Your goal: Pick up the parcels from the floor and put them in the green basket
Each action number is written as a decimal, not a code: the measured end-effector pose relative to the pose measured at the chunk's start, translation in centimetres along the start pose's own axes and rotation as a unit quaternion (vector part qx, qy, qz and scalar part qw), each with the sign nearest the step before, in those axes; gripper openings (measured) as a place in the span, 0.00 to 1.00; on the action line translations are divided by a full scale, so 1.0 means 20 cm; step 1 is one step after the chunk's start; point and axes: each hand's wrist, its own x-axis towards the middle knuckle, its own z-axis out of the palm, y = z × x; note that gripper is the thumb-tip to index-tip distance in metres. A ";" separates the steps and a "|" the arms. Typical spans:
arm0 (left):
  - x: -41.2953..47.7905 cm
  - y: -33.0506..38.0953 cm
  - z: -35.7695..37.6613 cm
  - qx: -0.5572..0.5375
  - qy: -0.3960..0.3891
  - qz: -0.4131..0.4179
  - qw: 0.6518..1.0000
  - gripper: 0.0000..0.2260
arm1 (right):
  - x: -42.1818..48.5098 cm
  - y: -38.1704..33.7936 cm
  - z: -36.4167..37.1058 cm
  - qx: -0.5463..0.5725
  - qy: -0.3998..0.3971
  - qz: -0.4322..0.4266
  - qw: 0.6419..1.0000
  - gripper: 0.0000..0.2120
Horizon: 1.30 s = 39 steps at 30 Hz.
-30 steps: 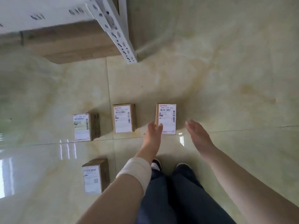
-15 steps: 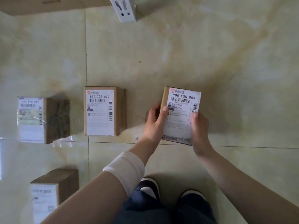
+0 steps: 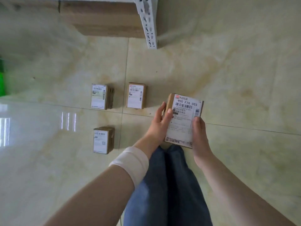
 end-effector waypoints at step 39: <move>-2.68 -0.38 -1.26 -0.236 0.176 0.152 0.944 0.23 | -2.58 -0.06 1.14 -0.130 -0.148 -0.115 0.974 0.22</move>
